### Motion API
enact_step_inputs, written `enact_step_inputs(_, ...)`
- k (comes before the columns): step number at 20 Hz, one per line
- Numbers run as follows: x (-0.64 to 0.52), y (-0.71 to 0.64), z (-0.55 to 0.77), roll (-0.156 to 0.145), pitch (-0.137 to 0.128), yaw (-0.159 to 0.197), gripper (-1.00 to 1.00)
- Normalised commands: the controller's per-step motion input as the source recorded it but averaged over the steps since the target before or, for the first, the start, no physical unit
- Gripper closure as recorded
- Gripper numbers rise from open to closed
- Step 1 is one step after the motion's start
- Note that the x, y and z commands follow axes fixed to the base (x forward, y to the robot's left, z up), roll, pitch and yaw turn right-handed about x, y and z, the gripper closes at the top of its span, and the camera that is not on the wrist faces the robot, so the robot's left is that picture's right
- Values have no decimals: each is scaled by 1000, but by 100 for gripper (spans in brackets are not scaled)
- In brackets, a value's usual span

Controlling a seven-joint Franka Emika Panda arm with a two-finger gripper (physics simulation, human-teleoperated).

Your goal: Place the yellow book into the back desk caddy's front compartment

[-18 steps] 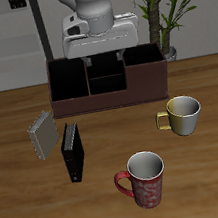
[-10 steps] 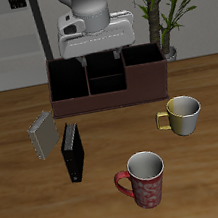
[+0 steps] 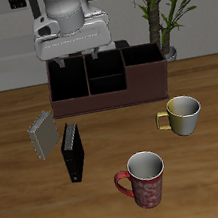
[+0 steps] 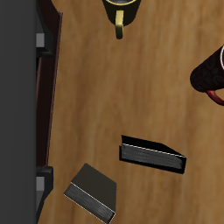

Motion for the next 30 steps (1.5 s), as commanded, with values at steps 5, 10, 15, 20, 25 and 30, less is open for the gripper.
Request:
enact_step_inputs(5,-48,-511,-33,-3,-13,40,-100)
enact_step_inputs(10,-27,-722,-6,-20,-18,3,-100)
enact_step_inputs(15,5,-484,56,-44,-30,-32,-100)
enact_step_inputs(20,130,-497,-50,-55,-35,-17,-100)
enact_step_inputs(25,114,-167,-123,18,-41,-48,-100)
enact_step_inputs(30,65,-24,-239,1,-30,-32,-100)
